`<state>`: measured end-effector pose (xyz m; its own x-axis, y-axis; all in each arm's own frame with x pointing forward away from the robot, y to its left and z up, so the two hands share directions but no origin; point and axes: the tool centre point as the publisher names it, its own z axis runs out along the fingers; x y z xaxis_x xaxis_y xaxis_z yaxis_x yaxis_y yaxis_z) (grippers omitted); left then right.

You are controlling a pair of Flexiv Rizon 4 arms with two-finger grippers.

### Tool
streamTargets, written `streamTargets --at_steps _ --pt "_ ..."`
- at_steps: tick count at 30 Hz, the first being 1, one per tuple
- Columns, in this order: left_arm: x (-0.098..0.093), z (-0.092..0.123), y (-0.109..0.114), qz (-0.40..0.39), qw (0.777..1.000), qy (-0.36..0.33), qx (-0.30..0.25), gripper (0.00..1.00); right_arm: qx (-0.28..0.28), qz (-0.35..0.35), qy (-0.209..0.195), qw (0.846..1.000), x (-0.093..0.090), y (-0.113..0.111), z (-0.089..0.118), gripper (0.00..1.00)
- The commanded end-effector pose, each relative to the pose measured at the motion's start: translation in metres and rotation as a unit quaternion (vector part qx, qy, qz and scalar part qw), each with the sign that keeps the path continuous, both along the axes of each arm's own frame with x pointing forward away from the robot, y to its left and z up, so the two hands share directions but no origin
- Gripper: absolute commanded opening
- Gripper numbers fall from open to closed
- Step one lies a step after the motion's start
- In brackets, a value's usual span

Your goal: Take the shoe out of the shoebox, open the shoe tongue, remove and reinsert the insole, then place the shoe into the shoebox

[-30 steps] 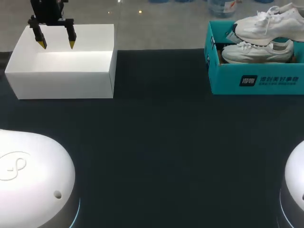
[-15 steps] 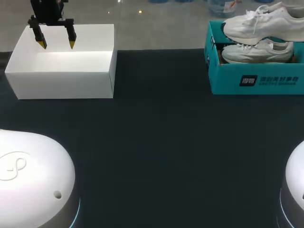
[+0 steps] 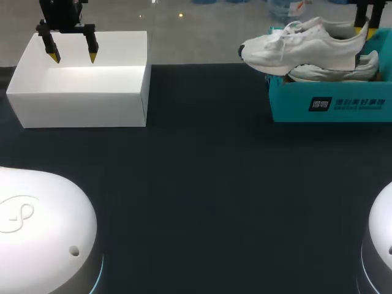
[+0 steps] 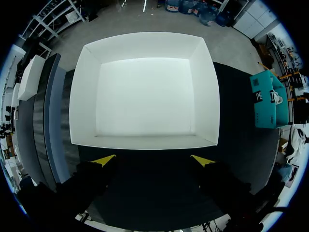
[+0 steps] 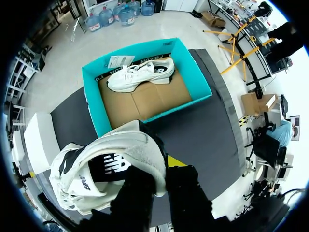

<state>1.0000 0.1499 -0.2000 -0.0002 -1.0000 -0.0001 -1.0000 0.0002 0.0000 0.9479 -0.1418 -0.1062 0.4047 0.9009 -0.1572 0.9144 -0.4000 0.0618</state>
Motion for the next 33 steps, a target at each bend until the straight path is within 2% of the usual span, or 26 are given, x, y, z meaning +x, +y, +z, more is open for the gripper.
streamTargets --at_steps 1,9,17,19,28,33 --pt "0.0 0.0 0.0 0.0 1.0 0.0 0.0 1.0 -0.022 0.004 -0.034 0.999 -0.032 0.035 0.001 0.0" --pt "0.0 0.0 0.0 0.0 1.0 0.0 0.0 1.0 -0.018 0.009 -0.029 0.999 -0.07 0.089 -0.008 0.0" --pt "0.0 0.0 0.0 0.0 1.0 0.0 0.0 1.0 -0.01 0.007 -0.019 1.0 -0.107 0.138 -0.029 0.0" --pt "0.0 0.0 0.0 0.0 1.0 0.0 0.0 1.0 -0.011 0.008 -0.015 1.0 -0.121 0.151 -0.032 0.0" --pt "0.0 0.0 0.0 0.0 1.0 0.0 0.0 1.0 -0.004 0.006 0.007 1.0 -0.163 0.179 -0.059 0.0" --pt "0.0 0.0 0.0 0.0 1.0 0.0 0.0 1.0 -0.003 0.002 0.021 1.0 -0.175 0.188 -0.066 0.0"
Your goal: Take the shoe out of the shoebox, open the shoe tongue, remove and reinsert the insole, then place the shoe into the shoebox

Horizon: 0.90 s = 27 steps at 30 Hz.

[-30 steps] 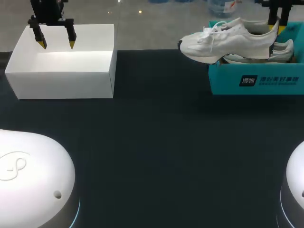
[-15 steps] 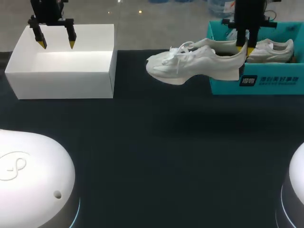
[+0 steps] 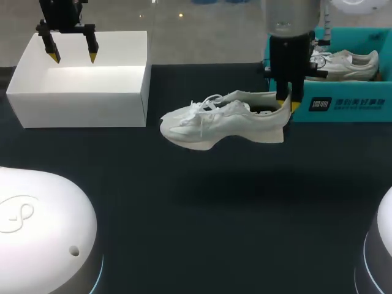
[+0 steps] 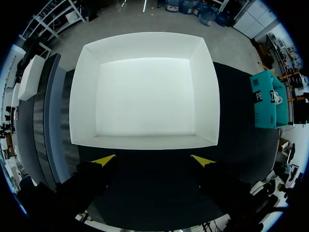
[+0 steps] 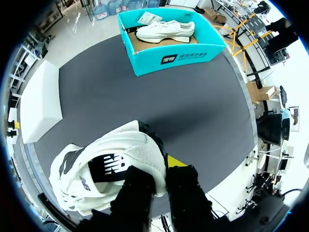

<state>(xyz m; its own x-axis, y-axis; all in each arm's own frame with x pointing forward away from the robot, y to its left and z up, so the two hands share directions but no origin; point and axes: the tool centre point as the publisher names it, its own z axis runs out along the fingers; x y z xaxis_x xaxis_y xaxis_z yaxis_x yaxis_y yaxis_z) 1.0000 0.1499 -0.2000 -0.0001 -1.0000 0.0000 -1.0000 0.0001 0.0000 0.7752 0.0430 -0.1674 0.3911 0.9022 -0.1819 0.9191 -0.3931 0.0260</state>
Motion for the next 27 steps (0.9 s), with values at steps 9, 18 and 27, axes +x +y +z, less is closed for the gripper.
streamTargets --at_steps 9,18,27 --pt "0.0 0.0 0.0 0.0 1.0 0.0 0.0 1.0 0.001 -0.002 0.0 1.0 -0.003 0.003 -0.005 0.0" --pt "0.0 0.0 0.0 0.0 1.0 0.0 0.0 1.0 0.001 -0.002 0.0 1.0 -0.003 0.003 -0.005 0.0" --pt "0.0 0.0 0.0 0.0 1.0 0.0 0.0 1.0 0.0 0.006 0.015 1.0 -0.019 0.007 -0.025 0.0"
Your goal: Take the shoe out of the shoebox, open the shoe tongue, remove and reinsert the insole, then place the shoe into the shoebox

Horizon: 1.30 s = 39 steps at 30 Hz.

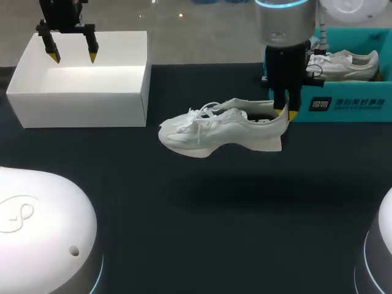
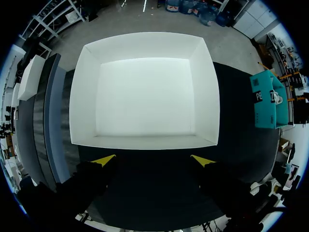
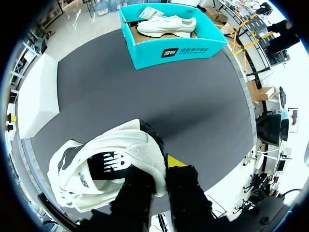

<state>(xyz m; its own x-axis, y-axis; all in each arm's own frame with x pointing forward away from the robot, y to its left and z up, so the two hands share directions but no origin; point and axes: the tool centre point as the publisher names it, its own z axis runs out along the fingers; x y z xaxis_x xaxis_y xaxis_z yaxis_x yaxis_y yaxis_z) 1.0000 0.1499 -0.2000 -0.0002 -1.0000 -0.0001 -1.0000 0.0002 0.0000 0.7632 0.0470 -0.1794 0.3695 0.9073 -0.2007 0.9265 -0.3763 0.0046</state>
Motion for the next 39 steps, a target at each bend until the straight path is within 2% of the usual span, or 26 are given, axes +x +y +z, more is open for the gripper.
streamTargets --at_steps 1,10,13,28,39 --pt "0.0 0.0 0.0 0.0 1.0 0.0 0.0 1.0 0.01 -0.009 0.003 1.0 -0.01 0.001 -0.016 0.0" --pt "0.0 0.0 0.0 0.0 1.0 0.0 0.0 1.0 0.014 -0.027 0.005 1.0 -0.019 0.002 -0.04 0.0" --pt "0.0 0.0 0.0 0.0 1.0 0.0 0.0 1.0 -0.001 -0.019 0.012 1.0 -0.02 0.005 -0.056 0.0" --pt "0.0 0.0 0.0 0.0 1.0 0.0 0.0 1.0 0.028 -0.01 0.024 0.999 -0.039 0.023 -0.13 0.0" --pt "0.0 0.0 0.0 0.0 1.0 0.0 0.0 1.0 0.039 0.029 0.04 0.998 -0.043 0.032 -0.168 0.0"
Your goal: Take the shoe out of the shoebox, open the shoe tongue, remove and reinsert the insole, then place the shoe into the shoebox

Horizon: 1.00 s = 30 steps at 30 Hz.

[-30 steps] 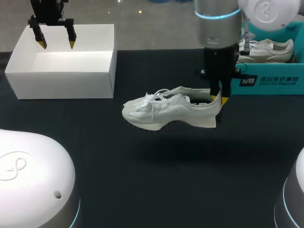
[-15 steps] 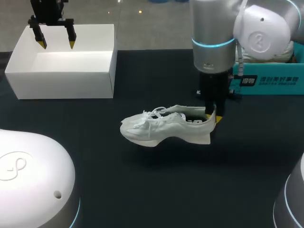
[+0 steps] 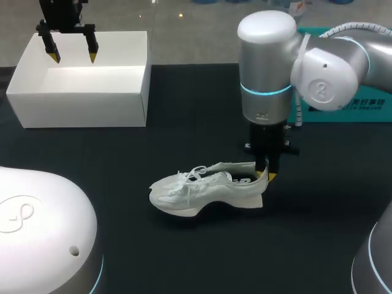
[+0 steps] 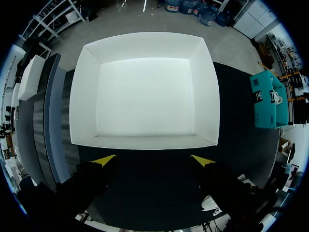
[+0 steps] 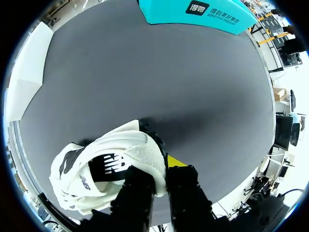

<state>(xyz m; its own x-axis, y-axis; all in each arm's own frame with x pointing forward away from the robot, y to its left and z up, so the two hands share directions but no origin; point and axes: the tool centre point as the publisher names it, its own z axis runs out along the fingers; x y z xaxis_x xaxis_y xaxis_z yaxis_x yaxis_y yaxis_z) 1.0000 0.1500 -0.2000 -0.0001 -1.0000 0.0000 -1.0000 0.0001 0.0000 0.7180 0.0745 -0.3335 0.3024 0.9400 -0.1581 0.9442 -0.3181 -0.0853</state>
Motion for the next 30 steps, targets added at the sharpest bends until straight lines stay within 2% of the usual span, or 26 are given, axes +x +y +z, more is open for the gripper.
streamTargets --at_steps 1,8,15,16,17,19,26,30 --pt "0.0 0.0 0.0 0.0 1.0 0.0 0.0 1.0 0.004 -0.001 0.006 1.0 0.002 0.004 -0.017 0.0" --pt "0.0 0.0 0.0 0.0 1.0 0.0 0.0 1.0 0.008 -0.004 0.009 1.0 0.003 0.003 -0.027 0.0" --pt "0.0 0.0 0.0 0.0 1.0 0.0 0.0 1.0 -0.007 -0.001 0.015 1.0 -0.001 0.005 -0.024 0.0" --pt "0.0 0.0 0.0 0.0 1.0 0.0 0.0 1.0 -0.008 -0.002 0.014 1.0 -0.002 0.005 -0.022 0.12" --pt "0.0 0.0 0.0 0.0 1.0 0.0 0.0 1.0 -0.007 -0.004 0.012 1.0 -0.002 0.005 -0.021 0.33" --pt "0.0 0.0 0.0 0.0 1.0 0.0 0.0 1.0 -0.006 -0.008 0.011 1.0 -0.003 0.004 -0.018 0.99" --pt "0.0 0.0 0.0 0.0 1.0 0.0 0.0 1.0 -0.005 -0.011 -0.002 1.0 -0.008 0.005 0.0 1.0" --pt "0.0 0.0 0.0 0.0 1.0 0.0 0.0 1.0 0.016 0.007 -0.028 0.999 -0.009 0.003 0.016 1.0"
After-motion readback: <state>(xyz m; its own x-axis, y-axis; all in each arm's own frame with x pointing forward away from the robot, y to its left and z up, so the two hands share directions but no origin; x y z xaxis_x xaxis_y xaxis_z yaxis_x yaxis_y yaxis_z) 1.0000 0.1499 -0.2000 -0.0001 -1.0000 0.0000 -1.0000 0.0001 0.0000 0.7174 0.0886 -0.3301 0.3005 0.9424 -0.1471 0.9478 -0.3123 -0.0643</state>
